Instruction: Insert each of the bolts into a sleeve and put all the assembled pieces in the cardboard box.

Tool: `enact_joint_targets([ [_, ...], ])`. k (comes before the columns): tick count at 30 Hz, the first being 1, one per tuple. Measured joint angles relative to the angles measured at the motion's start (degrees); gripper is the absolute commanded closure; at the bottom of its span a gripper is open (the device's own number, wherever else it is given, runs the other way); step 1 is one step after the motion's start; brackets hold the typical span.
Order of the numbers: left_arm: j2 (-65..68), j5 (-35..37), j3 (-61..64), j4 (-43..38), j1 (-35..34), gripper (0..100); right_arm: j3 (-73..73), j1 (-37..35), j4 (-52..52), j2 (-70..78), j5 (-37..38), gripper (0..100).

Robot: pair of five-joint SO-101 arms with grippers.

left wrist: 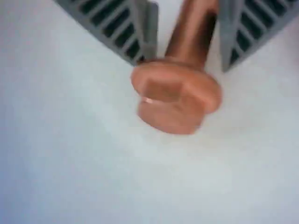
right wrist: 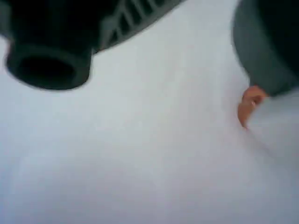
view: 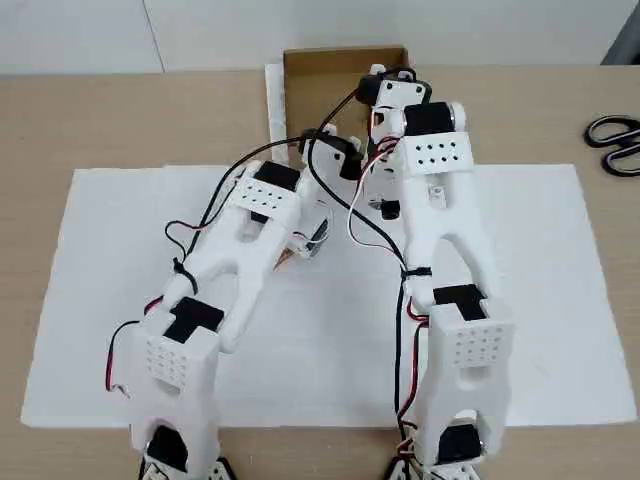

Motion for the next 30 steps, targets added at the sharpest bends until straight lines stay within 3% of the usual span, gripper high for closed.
enact_joint_targets([
  [21,0.97,-0.09,-15.74,11.34,0.62,99,0.00,0.09,0.00,0.00,0.09,99.1],
  [30,1.14,0.09,-23.82,16.09,-5.36,99,0.00,1.14,0.00,0.00,0.09,99.1],
])
